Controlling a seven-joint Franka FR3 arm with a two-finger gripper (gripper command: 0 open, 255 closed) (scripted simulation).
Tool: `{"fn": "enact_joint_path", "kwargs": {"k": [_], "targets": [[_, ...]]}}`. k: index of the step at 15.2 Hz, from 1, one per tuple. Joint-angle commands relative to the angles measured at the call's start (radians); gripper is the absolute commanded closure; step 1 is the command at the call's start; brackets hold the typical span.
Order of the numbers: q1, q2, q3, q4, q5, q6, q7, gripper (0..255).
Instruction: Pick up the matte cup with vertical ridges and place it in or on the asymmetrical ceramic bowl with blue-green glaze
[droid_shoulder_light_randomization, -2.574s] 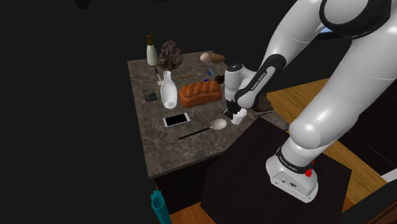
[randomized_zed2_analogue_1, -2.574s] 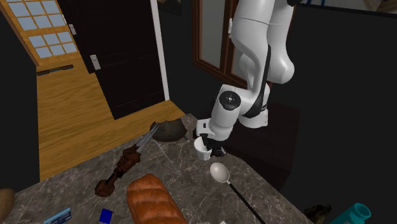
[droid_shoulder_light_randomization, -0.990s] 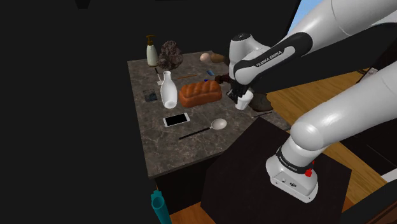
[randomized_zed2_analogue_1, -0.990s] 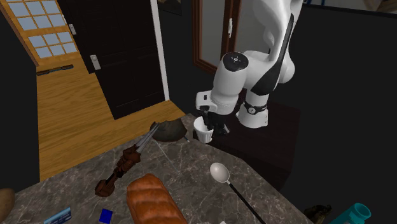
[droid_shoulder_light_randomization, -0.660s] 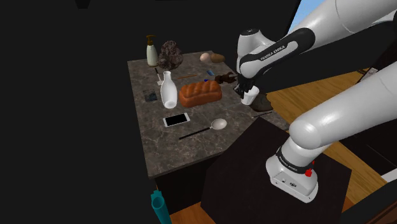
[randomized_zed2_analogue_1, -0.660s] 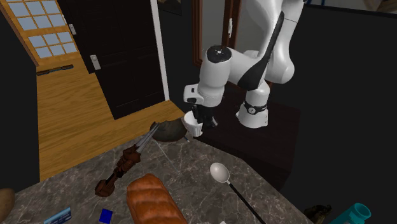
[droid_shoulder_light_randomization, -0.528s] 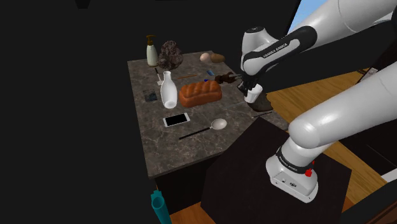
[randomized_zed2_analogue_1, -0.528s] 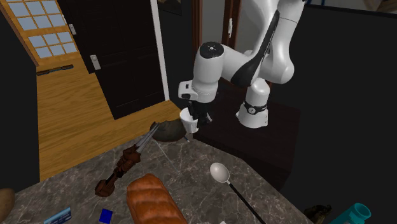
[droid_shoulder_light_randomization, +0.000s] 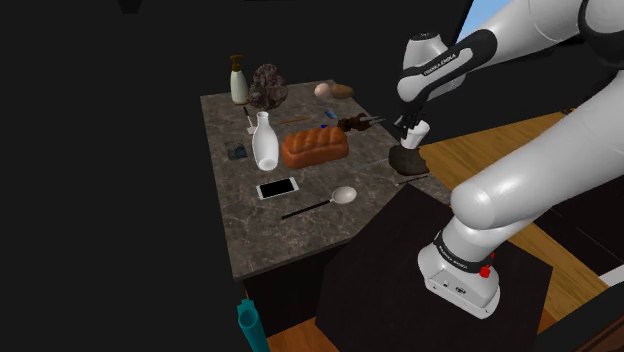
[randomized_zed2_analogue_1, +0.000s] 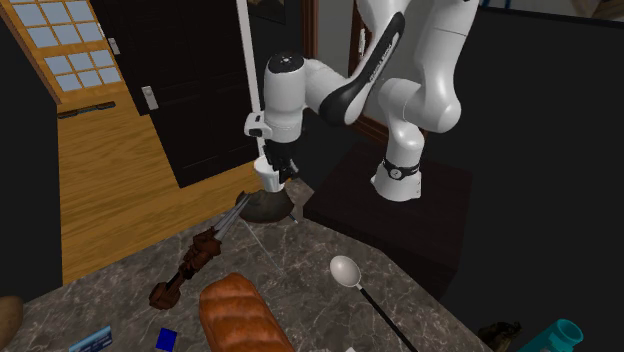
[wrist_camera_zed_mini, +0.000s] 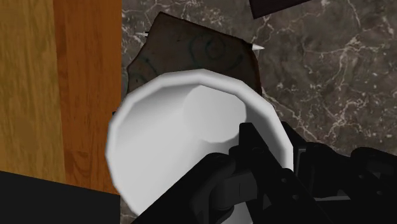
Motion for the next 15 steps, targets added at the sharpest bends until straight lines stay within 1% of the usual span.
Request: {"fn": "enact_joint_path", "kwargs": {"k": [1,3,15], "targets": [[-0.02,0.039,-0.035,0.043,-0.002,0.009,-0.056,255],[-0.035,0.069,-0.061,0.078,0.003,0.012,-0.101,255],[-0.044,0.211,-0.071,0.036,-0.027,0.195,-0.057,255]]}}
